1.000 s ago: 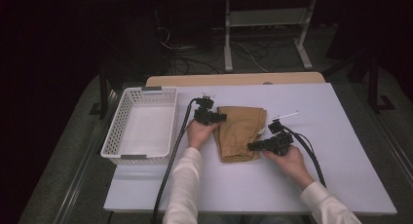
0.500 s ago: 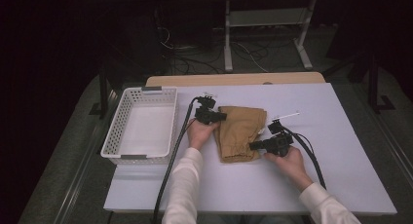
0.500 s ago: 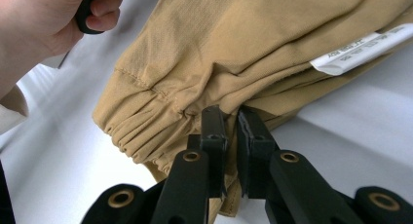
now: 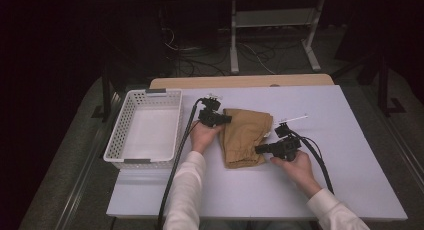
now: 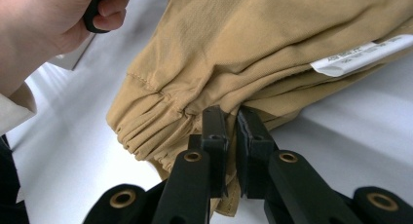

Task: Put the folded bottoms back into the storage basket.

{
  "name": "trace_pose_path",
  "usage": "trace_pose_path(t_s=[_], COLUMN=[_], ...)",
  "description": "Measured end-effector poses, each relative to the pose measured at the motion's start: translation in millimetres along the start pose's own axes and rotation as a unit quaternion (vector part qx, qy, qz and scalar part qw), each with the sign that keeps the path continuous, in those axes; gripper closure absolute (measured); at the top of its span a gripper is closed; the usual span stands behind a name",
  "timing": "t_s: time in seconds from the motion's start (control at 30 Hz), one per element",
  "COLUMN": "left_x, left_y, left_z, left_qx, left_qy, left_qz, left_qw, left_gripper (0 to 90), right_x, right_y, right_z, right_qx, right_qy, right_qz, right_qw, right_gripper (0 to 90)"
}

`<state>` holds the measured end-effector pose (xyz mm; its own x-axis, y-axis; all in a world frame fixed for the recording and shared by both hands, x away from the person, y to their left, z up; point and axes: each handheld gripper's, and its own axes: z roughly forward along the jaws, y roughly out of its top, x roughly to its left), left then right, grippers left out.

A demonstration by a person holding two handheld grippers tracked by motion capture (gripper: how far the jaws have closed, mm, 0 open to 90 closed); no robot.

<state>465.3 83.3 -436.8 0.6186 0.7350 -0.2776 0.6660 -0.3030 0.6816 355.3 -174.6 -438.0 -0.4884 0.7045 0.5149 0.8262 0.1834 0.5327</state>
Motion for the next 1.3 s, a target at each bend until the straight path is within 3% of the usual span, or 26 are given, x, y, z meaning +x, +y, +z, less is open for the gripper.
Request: trace_pose_path(t_s=[0.23,0.87,1.3], left_x=[0.0,-3.4,-8.2], left_y=[1.7,8.2,14.0], left_z=[-6.3,-29.3,-47.7], left_qx=[-0.002,-0.006,-0.021], left_qy=[0.001,0.000,-0.003], left_qz=[0.006,0.023,0.035], left_qw=[1.0000,0.9997,0.9992], left_gripper=[81.7,81.7,81.7], right_x=[6.0,22.6,35.6], right_y=[1.0,4.7,7.3], right_z=[-4.2,-13.9,-23.3], right_qx=[-0.015,-0.025,-0.037], right_qy=[0.001,0.020,0.032], right_qz=[-0.003,-0.014,-0.026], right_qw=[0.9999,0.9994,0.9985], right_gripper=[81.8,81.8,81.8])
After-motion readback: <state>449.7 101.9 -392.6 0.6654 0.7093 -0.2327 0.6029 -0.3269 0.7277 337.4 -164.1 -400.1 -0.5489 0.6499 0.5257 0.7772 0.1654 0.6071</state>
